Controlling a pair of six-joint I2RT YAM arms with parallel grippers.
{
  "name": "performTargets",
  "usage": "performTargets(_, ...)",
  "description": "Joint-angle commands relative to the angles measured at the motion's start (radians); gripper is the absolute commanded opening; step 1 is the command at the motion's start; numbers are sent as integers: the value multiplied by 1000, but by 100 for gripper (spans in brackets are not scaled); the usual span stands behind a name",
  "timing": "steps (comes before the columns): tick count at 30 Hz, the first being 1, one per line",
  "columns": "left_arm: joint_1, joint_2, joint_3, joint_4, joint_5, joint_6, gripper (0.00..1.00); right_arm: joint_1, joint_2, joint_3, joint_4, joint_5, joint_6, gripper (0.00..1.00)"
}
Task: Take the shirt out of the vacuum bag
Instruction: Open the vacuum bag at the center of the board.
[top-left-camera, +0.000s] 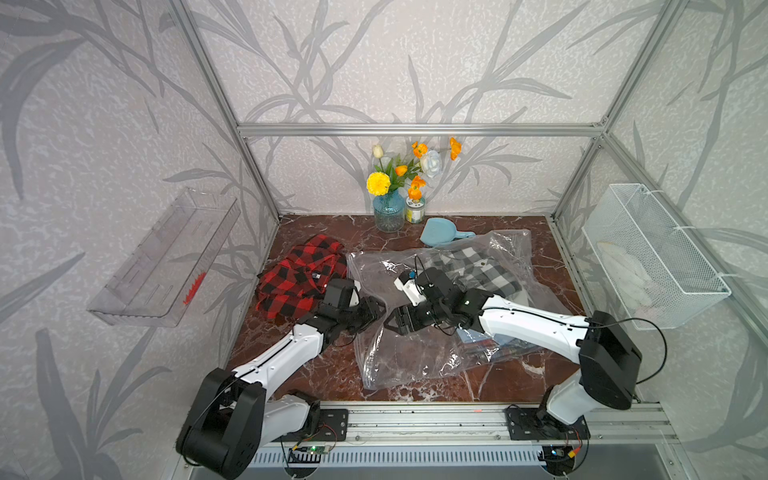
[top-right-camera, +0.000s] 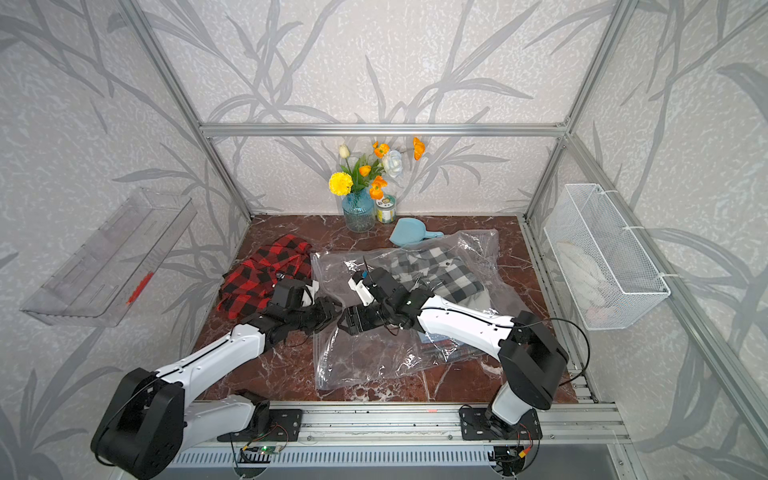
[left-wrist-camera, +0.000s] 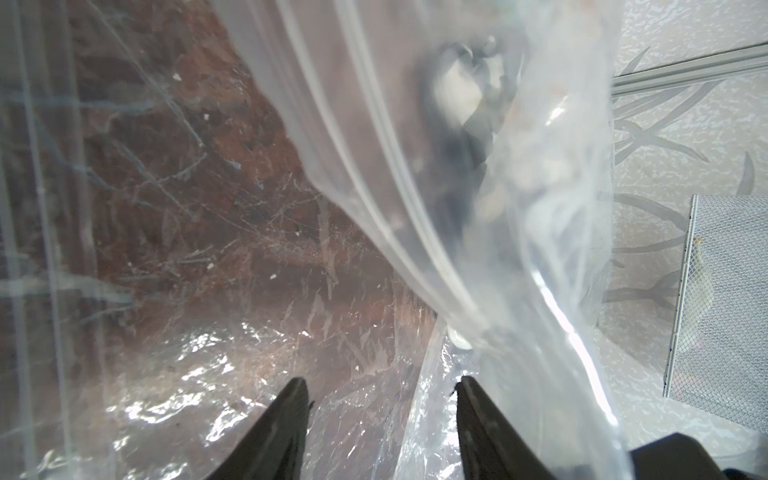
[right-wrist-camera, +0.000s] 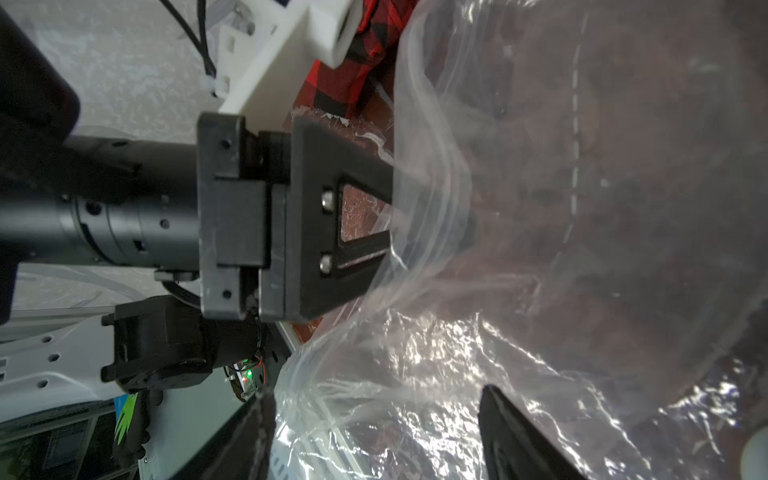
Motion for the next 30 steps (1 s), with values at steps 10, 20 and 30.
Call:
performTargets(10, -29, -28, -23, 82, 37, -18, 57, 7, 160, 127, -114, 126, -11, 42)
performTargets(20, -26, -61, -25, -71, -76, 30, 57, 6, 48, 145, -159, 150, -43, 0)
performTargets(30, -25, 135, 36, 102, -105, -66, 61, 14, -87, 206, -250, 65, -56, 0)
